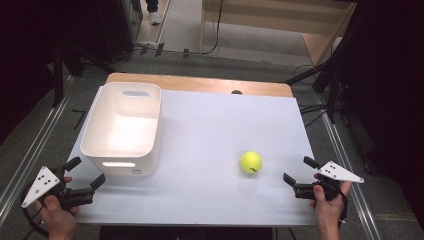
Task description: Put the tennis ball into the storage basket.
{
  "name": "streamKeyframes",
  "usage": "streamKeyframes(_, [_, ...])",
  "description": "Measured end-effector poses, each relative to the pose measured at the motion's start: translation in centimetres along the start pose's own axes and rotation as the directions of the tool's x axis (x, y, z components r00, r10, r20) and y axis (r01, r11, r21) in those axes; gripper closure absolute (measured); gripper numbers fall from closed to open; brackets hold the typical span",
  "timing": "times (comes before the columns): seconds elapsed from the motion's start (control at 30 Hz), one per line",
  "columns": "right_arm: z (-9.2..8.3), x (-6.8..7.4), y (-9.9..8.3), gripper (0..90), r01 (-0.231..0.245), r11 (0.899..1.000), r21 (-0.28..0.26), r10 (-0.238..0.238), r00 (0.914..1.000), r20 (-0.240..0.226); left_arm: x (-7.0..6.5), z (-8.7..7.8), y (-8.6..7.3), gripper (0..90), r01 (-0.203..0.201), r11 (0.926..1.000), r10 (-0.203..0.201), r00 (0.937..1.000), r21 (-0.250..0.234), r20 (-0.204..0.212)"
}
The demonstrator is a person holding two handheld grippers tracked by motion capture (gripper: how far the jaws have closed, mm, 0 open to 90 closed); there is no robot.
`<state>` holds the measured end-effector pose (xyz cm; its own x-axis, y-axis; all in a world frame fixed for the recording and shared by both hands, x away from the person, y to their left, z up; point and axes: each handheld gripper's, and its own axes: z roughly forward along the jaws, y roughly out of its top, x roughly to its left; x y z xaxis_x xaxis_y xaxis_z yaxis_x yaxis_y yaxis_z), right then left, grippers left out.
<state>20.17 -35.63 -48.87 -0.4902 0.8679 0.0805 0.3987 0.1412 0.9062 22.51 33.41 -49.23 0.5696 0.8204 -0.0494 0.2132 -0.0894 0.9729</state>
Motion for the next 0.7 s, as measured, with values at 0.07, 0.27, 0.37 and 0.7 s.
streamKeyframes(0.07, [0.1,0.1,0.2,0.0,0.001,1.0,0.006,-0.001,1.0,-0.004,0.0,0.0,0.0,0.0,0.0,1.0,0.0,1.0,0.0,0.0])
streamKeyframes(0.27, [0.5,0.2,0.6,0.0,0.006,1.0,0.024,-0.006,0.9998,-0.021,0.0,0.0,0.0,0.0,0.0,1.0,0.0,1.0,0.0,0.0])
streamKeyframes(0.37, [0.7,0.3,0.8,0.0,0.005,1.0,0.026,-0.004,0.9996,-0.027,0.0,0.0,0.0,0.0,0.0,1.0,0.0,1.0,0.0,0.0])
streamKeyframes(0.7, [1.2,0.4,1.5,0.0,0.018,0.999,0.039,-0.017,0.999,-0.041,0.0,0.0,0.0,0.0,0.003,1.0,-0.003,1.0,-0.002,0.002])
